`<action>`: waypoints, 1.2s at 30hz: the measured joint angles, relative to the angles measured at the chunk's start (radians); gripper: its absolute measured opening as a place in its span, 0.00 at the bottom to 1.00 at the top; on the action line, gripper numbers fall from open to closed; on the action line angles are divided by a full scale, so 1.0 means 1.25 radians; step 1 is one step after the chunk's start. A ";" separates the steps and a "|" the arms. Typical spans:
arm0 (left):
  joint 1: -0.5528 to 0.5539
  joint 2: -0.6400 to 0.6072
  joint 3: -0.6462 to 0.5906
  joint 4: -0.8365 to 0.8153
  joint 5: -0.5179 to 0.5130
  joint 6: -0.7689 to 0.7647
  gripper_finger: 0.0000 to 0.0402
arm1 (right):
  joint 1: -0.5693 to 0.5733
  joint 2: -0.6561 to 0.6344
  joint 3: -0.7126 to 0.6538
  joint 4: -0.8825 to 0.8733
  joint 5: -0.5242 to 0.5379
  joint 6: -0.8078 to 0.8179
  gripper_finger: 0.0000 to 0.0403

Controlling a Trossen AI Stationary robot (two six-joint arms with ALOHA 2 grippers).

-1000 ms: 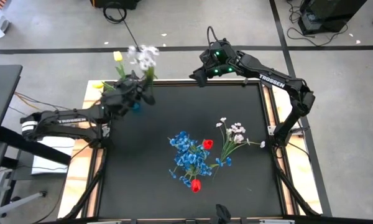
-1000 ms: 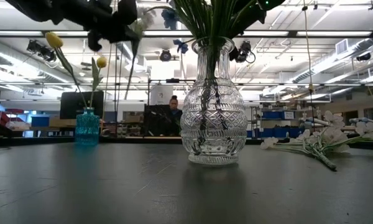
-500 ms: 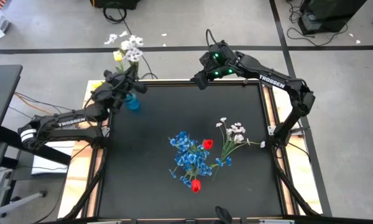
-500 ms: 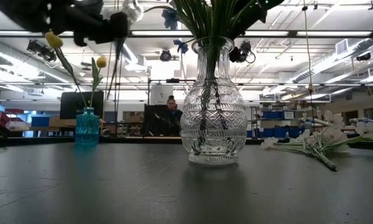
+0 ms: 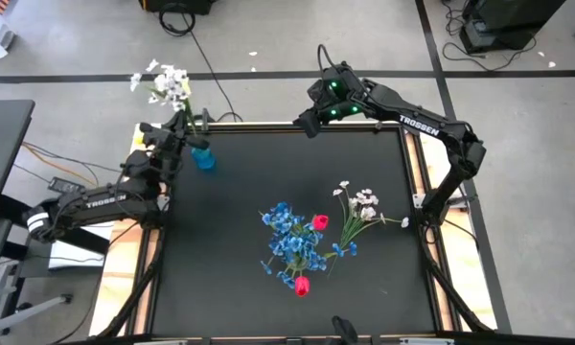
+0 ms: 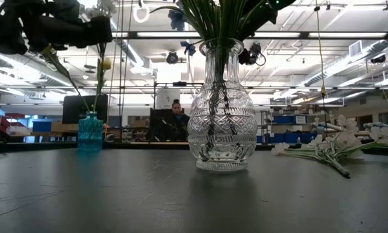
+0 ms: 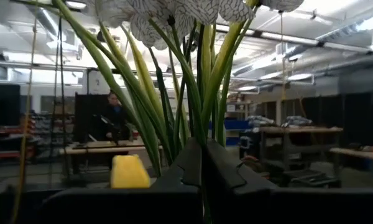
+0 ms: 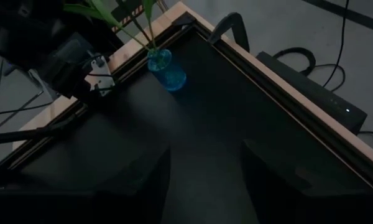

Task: Sort flowers into vase by color
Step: Put the left white flower into the blue vase

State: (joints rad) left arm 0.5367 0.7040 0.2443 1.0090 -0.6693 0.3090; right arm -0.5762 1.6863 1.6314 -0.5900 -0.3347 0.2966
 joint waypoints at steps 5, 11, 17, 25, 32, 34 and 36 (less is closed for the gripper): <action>0.019 0.000 0.000 -0.014 0.002 0.005 0.01 | 0.000 0.000 0.000 0.007 0.000 0.002 0.50; 0.019 0.002 0.041 -0.028 0.086 0.017 0.01 | 0.000 0.000 0.000 0.031 0.001 0.015 0.50; 0.019 0.003 0.199 -0.243 0.184 0.046 0.02 | 0.000 0.000 0.000 0.050 0.001 0.015 0.50; -0.003 0.024 0.396 -0.350 0.235 0.069 0.02 | 0.000 0.000 0.000 0.052 0.001 0.015 0.50; -0.145 -0.043 0.292 -0.383 0.046 0.055 0.01 | 0.005 0.000 0.000 0.035 0.001 0.018 0.50; -0.200 -0.056 0.224 -0.320 0.002 0.041 0.00 | 0.009 0.000 0.000 0.032 0.001 0.017 0.50; -0.259 -0.056 0.154 -0.236 -0.035 0.042 0.00 | 0.011 0.000 0.000 0.029 0.001 0.014 0.50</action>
State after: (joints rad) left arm 0.2129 0.6337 0.4369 0.7140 -0.7130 0.3620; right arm -0.5621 1.6863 1.6314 -0.5543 -0.3340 0.3145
